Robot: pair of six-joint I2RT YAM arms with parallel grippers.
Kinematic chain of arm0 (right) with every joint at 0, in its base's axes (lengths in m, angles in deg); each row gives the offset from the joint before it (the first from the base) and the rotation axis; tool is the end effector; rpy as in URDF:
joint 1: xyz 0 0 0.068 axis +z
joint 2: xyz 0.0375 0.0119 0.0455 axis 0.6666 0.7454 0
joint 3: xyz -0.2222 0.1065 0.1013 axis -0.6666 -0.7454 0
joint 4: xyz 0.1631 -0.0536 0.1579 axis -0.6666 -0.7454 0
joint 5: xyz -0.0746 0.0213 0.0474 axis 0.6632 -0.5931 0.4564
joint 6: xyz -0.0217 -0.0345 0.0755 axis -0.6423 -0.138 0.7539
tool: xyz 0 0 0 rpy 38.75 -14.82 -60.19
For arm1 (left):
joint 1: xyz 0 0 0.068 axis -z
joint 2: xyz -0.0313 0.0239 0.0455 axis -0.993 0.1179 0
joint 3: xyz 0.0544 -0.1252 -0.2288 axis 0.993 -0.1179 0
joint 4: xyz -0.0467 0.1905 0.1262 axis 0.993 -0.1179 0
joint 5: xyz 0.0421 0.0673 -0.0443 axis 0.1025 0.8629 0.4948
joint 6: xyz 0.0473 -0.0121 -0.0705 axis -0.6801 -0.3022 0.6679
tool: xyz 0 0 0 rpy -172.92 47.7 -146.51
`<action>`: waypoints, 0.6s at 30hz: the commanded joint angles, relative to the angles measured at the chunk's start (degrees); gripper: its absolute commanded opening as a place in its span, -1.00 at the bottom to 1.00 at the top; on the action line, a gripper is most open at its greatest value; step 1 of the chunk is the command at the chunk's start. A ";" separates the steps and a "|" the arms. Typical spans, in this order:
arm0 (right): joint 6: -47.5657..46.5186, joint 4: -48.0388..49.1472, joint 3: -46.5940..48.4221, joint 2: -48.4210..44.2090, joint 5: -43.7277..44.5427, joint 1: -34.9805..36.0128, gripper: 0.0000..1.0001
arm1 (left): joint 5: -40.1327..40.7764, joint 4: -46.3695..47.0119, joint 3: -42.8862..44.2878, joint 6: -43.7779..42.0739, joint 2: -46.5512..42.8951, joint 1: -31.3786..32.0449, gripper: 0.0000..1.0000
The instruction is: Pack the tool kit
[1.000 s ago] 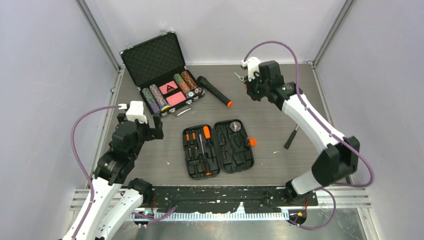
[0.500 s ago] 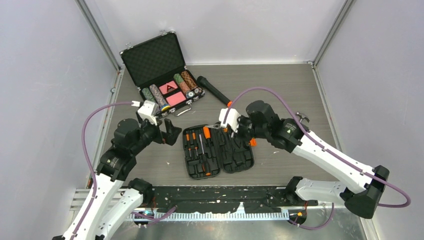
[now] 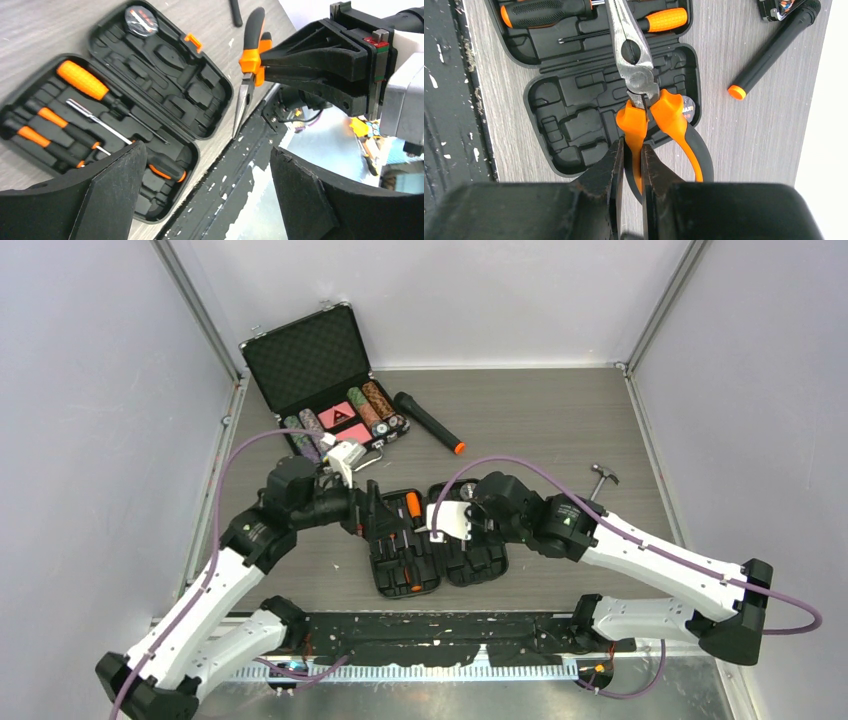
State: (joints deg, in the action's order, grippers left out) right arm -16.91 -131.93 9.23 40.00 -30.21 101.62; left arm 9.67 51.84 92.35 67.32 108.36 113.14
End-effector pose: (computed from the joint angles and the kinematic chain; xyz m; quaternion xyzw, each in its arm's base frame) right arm 0.1150 0.1929 0.2916 -0.6935 0.6130 0.0567 0.3743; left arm 0.1356 -0.1217 0.3103 0.1724 0.8061 -0.4359 0.3613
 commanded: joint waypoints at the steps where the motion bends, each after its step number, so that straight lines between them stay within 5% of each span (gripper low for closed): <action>1: -3.03 2.07 1.52 -0.39 3.05 1.12 -0.89 | -2.36 5.26 2.29 3.20 4.20 3.13 0.84; 18: -6.09 2.62 1.63 -2.09 2.80 1.82 -0.89 | -9.70 12.03 4.38 3.66 17.22 10.93 0.26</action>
State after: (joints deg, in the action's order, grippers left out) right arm -21.30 -132.76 9.25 40.17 -28.35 103.15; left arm 2.58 60.34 94.44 71.38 125.10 123.43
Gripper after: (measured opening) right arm 0.189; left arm 0.663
